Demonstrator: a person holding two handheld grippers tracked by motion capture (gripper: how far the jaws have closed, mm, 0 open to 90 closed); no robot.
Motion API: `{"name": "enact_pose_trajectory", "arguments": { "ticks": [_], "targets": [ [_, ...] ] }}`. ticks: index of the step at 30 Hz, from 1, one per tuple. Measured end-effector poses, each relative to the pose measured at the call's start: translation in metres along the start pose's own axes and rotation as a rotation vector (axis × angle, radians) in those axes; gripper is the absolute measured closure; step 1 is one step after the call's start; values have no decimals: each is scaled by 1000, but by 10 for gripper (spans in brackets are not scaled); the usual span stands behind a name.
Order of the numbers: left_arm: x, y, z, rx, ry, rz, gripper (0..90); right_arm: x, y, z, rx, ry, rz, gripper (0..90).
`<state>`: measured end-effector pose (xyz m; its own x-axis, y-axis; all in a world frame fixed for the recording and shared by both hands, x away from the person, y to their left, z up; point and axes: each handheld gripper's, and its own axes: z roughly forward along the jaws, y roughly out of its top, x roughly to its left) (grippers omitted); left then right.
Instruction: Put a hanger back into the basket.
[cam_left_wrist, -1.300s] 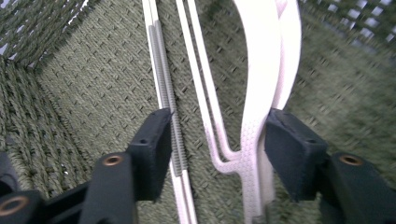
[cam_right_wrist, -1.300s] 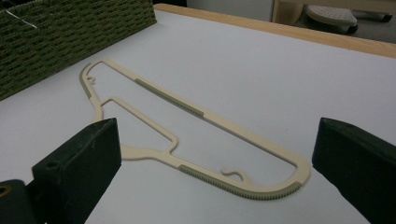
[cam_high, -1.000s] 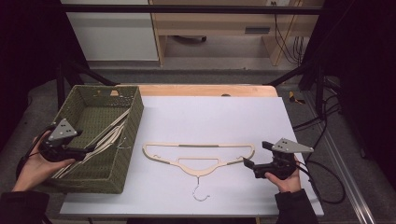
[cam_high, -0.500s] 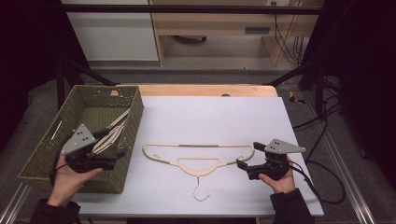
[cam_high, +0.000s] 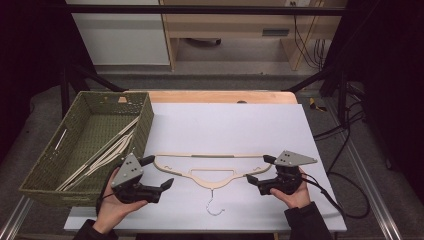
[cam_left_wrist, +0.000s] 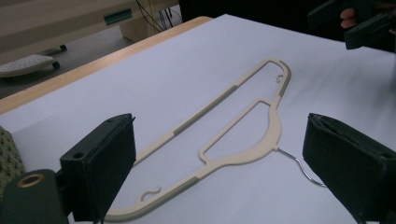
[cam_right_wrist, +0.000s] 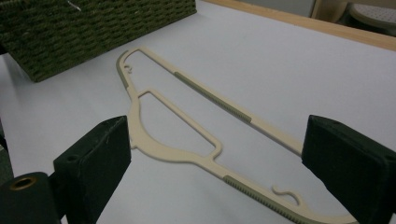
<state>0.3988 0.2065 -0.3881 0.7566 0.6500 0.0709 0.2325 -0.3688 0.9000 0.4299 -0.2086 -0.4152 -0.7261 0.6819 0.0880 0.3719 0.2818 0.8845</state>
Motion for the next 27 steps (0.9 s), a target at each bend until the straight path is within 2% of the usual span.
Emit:
{"name": "enact_pose_trajectory", "arguments": {
  "ticks": [4, 9, 11, 18, 23, 27],
  "targets": [
    [-6, -6, 8, 15, -8, 10, 94, 2, -1, 7, 27, 14, -12, 93],
    [-7, -18, 13, 23, -7, -13, 95, 10, -3, 21, 73, 23, -58, 96],
    [-7, -21, 17, 41, -14, -16, 94, 15, -3, 27, 86, 28, -66, 110],
    [-11, -31, 32, 90, -24, -13, 91, 33, 0, 44, 138, 98, -109, 176],
    [-11, -33, 33, 87, -22, -21, 92, 48, -2, 54, 166, 148, -122, 235],
    [-10, -33, 32, 70, -15, -33, 91, 62, -7, 58, 180, 160, -140, 284]
  ]
}}
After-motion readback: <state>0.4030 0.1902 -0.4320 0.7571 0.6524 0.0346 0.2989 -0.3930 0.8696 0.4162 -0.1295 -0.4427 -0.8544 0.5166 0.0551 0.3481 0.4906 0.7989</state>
